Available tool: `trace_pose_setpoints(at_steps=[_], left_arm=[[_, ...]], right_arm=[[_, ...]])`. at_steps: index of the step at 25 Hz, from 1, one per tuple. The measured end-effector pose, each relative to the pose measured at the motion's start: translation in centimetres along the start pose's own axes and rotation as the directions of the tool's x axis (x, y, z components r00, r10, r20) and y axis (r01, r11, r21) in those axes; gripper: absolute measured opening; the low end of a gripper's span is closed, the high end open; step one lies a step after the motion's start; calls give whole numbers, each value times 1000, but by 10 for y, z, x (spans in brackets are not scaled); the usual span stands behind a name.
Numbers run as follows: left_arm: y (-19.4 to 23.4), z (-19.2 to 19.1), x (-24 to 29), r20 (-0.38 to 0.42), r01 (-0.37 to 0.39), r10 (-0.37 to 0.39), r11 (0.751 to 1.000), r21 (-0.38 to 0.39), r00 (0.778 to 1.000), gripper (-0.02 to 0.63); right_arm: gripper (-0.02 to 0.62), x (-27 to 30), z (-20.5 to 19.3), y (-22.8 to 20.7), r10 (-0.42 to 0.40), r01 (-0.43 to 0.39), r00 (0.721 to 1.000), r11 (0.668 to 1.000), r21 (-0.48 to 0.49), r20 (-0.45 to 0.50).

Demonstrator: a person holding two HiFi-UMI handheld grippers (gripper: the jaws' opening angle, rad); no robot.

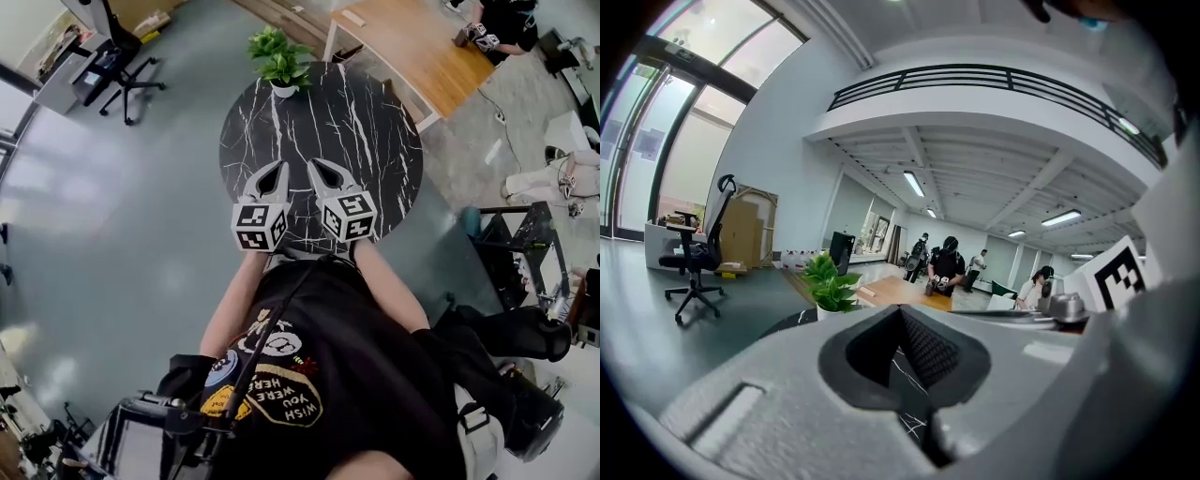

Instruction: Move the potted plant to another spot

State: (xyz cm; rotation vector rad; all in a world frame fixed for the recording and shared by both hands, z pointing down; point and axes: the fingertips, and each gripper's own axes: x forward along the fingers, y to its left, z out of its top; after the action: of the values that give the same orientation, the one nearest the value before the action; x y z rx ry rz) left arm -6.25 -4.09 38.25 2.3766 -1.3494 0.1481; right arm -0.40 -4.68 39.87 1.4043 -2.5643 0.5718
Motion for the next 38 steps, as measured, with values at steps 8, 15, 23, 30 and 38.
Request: trace_pose_setpoints(at_steps=[8,15,23,30,38], left_arm=[[31,-22,26,-21,65,-64,997,35,998,2],[67,-39,81,-16,49,-49,999,15,999,3],[131,-81,153,-99,-62,65,997,40,993,3],[177,-92,192,-126,-51,51,999,3,991,3],[206,-90,195,-106,-23,20,999,-32,994,3]], right_arm=[[3,45,-25,-3,-8,8,998,1000,-14,-55],[2,106,-44,-40,24,-24,997,1000,0,-76],[3,194,-67,-99,21,-21,995,1000,0,-101],[341,301,-96,-154,-99,100,992,995,1,-80],[586,411,-126,-213,-225,210,968,969,-128,-109]])
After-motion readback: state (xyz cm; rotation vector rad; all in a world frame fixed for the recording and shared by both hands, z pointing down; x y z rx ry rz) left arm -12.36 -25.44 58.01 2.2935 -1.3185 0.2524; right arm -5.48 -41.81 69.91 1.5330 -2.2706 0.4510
